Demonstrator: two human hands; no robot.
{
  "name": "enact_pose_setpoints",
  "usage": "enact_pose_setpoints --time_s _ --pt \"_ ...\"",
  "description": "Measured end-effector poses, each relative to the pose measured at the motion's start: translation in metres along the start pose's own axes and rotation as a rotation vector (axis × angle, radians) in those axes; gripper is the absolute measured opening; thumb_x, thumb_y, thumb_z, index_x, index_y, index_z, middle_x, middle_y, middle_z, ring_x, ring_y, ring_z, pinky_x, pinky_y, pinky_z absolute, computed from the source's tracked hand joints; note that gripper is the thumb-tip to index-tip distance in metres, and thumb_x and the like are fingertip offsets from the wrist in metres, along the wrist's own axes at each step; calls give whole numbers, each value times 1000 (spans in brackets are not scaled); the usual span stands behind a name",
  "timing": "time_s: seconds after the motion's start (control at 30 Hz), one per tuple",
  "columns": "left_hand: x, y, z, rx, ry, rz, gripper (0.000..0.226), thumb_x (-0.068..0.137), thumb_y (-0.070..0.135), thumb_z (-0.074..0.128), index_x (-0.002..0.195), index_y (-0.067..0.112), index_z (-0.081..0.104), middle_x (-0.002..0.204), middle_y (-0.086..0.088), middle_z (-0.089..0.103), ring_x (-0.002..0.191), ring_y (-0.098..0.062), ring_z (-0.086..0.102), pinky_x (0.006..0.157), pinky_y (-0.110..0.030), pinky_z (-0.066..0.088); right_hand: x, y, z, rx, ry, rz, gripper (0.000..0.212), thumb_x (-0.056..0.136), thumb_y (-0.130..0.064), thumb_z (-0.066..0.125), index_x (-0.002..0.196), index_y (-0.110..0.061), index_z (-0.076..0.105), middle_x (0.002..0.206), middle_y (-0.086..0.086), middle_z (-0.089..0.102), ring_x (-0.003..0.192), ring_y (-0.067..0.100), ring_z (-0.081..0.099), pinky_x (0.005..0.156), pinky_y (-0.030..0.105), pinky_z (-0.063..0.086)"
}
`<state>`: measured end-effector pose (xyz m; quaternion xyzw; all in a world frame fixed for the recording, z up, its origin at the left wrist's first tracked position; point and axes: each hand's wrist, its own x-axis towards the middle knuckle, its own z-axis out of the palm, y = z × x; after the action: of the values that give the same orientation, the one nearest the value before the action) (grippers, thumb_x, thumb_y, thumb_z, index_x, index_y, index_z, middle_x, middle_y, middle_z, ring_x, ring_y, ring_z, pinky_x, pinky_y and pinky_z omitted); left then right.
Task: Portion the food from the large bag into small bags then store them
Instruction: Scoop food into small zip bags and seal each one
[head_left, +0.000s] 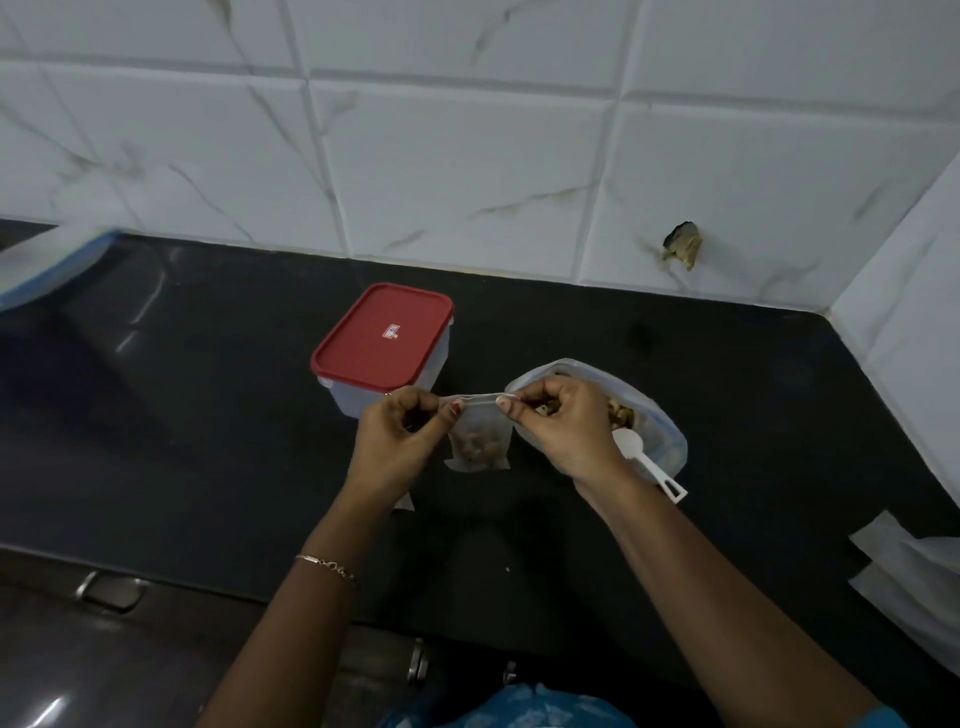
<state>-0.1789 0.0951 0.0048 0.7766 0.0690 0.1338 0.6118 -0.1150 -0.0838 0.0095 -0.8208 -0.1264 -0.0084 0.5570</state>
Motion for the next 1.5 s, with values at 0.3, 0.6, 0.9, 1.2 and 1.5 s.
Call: enact_pose_setpoints --time_s 0.3,0.6,0.9,1.2,1.5 --pt "-15 -35 -38 23 26 -263 12 94 19 61 90 13 70 90 -6 71 87 -18 70 79 -35 58 15 8 49 -68 -244 146 10 80 -27 77 75 -31 69 84 -11 72 89 6 67 87 34 56" --pt "-13 -45 -33 222 96 -287 15 93 18 62 105 21 70 103 0 68 88 -14 68 79 -32 58 22 18 62 -217 -252 120 11 89 -21 68 97 -20 74 96 -8 72 94 5 65 85 24 52" --pt "16 -16 25 409 179 134 33 88 20 66 121 22 61 120 1 53 103 -7 52 84 -26 49 1 20 0 -247 -138 -12 41 83 -25 74 123 -24 62 108 -15 62 85 -4 58 76 14 50" --pt "11 17 153 213 -299 314 20 88 12 65 106 21 62 103 7 64 93 -1 60 84 -18 51 -71 87 -148 -512 564 256 32 84 -27 72 115 -21 66 113 1 65 102 18 61 89 35 49" --pt "-21 28 246 285 -806 315 47 90 23 66 133 19 50 128 0 52 116 -8 52 99 -27 47 -140 144 -224 -904 497 653 53 83 -37 69 132 -20 54 134 7 54 125 29 47 100 46 35"
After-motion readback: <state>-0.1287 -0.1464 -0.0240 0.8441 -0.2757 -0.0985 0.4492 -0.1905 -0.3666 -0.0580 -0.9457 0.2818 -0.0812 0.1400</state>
